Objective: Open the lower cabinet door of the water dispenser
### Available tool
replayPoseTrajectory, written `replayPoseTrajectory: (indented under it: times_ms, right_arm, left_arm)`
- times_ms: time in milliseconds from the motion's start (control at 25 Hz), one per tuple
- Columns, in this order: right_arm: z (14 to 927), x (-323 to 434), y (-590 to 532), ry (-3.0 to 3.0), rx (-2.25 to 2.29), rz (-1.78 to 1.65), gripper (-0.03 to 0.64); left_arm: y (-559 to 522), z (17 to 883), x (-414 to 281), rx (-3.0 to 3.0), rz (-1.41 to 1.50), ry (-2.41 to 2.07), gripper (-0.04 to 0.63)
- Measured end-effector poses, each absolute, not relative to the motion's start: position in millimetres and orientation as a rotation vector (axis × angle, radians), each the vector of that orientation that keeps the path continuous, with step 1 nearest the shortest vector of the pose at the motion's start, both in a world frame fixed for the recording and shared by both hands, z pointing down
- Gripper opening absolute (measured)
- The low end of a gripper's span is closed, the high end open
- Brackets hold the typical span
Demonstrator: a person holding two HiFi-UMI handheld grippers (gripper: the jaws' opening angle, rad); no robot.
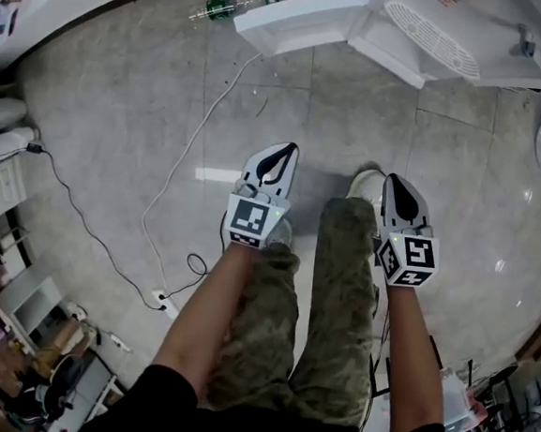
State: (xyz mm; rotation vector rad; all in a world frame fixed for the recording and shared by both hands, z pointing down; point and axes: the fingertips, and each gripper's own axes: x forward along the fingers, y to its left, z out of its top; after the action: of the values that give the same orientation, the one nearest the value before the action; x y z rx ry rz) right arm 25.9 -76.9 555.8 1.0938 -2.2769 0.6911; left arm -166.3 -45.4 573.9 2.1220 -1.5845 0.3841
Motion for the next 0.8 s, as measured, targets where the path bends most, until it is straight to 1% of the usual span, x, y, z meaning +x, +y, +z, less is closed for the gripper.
replayPoseTrajectory:
  times_ms: [120, 320, 520, 680, 800]
  right_arm:
    - [520, 33, -44, -2.227, 1.090, 0.708, -0.002]
    - [445, 45, -17, -2.187, 1.139, 0.729, -0.002]
    - [375, 34, 9, -2.208, 1.140, 0.676, -0.002]
    - [309, 18, 19, -2.236, 1.174, 0.629, -0.002]
    - [265, 12, 19, -2.261, 1.206, 0.593, -0.002]
  left_arm:
    - [-11, 550, -179, 2.093, 0.407, -1.551, 0.005]
    - [17, 475, -200, 2.088, 0.351, -1.587, 0.005]
    - [56, 411, -248, 2.116, 0.336, -1.618, 0.005]
    - [95, 373, -299, 1.997, 0.220, -1.684, 0.005]
    - [112, 350, -310, 1.943, 0.121, -1.713, 0.005]
